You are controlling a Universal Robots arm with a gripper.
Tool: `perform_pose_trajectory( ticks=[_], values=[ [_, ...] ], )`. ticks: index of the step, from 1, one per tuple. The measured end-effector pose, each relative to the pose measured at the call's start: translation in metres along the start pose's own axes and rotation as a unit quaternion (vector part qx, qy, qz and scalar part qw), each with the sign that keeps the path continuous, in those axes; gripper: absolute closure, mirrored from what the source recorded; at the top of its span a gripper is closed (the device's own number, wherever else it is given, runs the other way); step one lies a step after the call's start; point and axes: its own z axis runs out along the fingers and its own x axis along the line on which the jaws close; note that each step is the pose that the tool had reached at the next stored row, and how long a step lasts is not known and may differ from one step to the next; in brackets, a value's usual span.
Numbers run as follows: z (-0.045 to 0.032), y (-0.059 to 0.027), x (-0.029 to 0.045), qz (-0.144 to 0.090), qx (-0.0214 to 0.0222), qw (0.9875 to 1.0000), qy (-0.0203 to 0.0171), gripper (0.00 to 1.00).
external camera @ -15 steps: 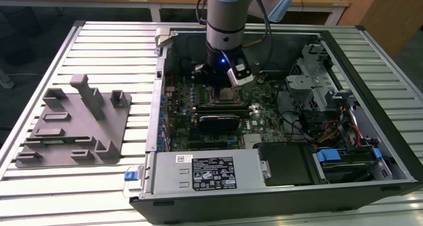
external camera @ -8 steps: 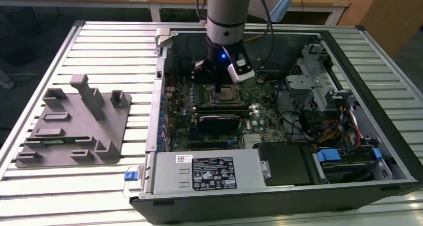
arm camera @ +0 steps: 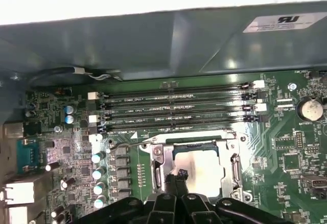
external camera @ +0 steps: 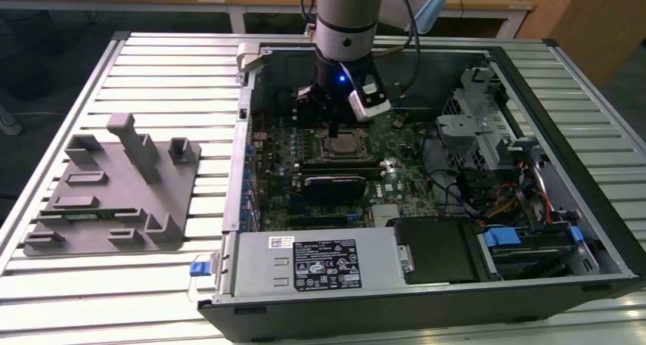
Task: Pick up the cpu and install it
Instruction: 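Close the cpu cover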
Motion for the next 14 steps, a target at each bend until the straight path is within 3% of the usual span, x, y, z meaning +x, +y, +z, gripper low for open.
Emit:
perform_pose_trajectory(
  ticks=[8, 14],
  values=[
    [-0.0001, 0.002, -0.0212, 0.0, 0.0008, 1.0, 0.0009, 0.89],
    [-0.0066, 0.0025, -0.0222, 0.0, 0.0008, 1.0, 0.0013, 0.89]
  ],
)
